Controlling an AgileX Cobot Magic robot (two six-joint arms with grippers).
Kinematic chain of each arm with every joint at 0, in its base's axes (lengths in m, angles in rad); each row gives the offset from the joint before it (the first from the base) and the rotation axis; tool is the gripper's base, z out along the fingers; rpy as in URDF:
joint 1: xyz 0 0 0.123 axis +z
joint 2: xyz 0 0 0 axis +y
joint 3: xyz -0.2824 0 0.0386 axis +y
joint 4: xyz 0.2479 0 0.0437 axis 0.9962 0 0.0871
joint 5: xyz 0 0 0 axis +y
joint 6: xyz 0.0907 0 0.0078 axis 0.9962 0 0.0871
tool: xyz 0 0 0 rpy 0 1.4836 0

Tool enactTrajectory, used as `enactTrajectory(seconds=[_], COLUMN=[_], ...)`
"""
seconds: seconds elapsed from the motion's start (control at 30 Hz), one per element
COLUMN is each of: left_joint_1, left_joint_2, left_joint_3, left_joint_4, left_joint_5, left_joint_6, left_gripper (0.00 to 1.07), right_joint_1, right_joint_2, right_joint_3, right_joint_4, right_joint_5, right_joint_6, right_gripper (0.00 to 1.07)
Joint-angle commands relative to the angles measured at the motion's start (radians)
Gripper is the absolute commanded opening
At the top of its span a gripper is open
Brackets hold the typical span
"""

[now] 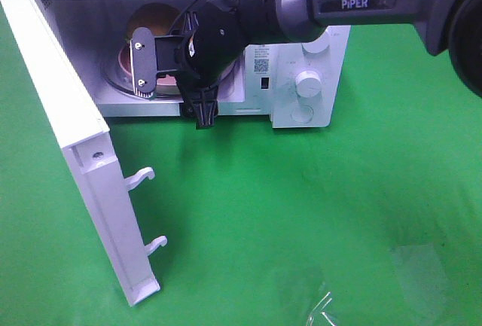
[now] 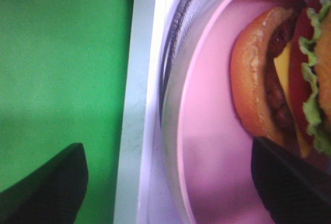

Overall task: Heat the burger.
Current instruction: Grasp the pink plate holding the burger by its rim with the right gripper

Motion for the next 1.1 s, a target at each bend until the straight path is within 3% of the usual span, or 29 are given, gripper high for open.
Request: enactTrajectory(seconds=[0.03, 0.43, 0.67, 0.9, 1.1], left_joint_1=[0.003, 0.003, 0.003, 0.003, 0.003], left_joint_2=[-0.02, -0.02, -0.02, -0.02, -0.02], left_joint_3=[0.004, 0.004, 0.004, 0.004, 0.004], left_joint_4=[-0.001, -0.001, -0.001, -0.001, -0.001], left_joint_5=[-0.012, -0.012, -0.012, -0.012, -0.012], left_joint_6=[-0.005, -0.005, -0.005, -0.005, -0.005], left_gripper=[1.0, 1.0, 1.0, 1.0, 1.0], right_joint_1=[-0.002, -0.024, -0.037, -0.061, -0.072], right_joint_2=[0.023, 0.056, 0.065, 0.065, 0.065], right_joint_3=[-0.026, -0.037, -0.037, -0.037, -0.037], right_joint_4=[0.051, 0.18, 0.194, 0.191, 0.114], right_joint_5=[0.02, 0.012, 0.01, 0.017, 0.022], right_joint_6=[-0.045, -0.175, -0.189, -0.177, -0.121], right_gripper=[0.81, 0.8, 0.78, 0.78, 0.78])
